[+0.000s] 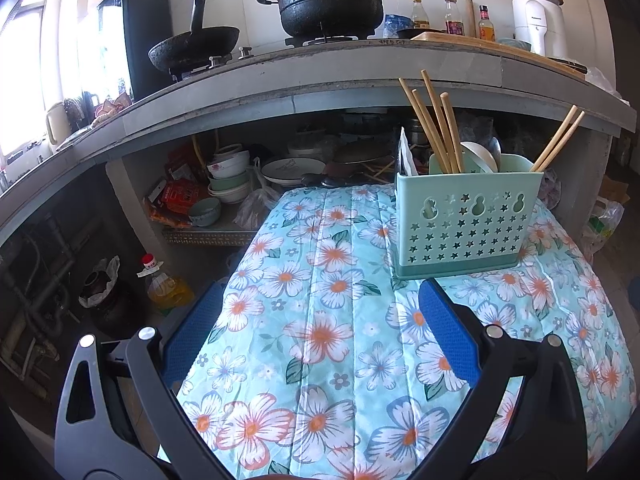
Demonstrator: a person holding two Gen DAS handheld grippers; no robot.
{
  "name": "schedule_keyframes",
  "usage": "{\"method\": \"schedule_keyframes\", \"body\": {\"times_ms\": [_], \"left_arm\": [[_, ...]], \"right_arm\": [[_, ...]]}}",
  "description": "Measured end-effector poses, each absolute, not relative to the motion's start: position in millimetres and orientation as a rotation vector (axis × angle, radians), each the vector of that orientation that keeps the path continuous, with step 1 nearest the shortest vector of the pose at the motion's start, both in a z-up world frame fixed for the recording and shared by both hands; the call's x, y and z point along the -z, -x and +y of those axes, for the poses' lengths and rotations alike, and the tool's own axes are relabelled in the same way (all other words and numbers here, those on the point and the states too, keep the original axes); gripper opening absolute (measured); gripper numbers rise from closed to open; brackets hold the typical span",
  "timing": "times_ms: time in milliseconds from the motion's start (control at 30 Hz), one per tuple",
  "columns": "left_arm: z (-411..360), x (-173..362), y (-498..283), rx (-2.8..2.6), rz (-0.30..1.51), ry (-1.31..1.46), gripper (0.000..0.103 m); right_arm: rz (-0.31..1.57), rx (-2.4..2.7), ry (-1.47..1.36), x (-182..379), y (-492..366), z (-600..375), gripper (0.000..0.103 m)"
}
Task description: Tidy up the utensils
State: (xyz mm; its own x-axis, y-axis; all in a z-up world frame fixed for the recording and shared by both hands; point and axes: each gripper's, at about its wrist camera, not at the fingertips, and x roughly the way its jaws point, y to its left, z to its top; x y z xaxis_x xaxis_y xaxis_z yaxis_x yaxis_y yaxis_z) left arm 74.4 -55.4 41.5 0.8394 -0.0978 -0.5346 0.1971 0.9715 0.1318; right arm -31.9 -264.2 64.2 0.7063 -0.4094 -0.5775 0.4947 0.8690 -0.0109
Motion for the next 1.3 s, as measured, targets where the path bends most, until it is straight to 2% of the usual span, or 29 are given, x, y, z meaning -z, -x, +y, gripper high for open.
{"method": "schedule_keyframes", "body": {"times_ms": [1300], "left_arm": [[-58.0,-43.0,-73.0,0.158,0.551,-0.185,0.094]], "right_arm": [[0.597,0.499,-0.145,-67.4,30.9,-261.7,0.086]]}}
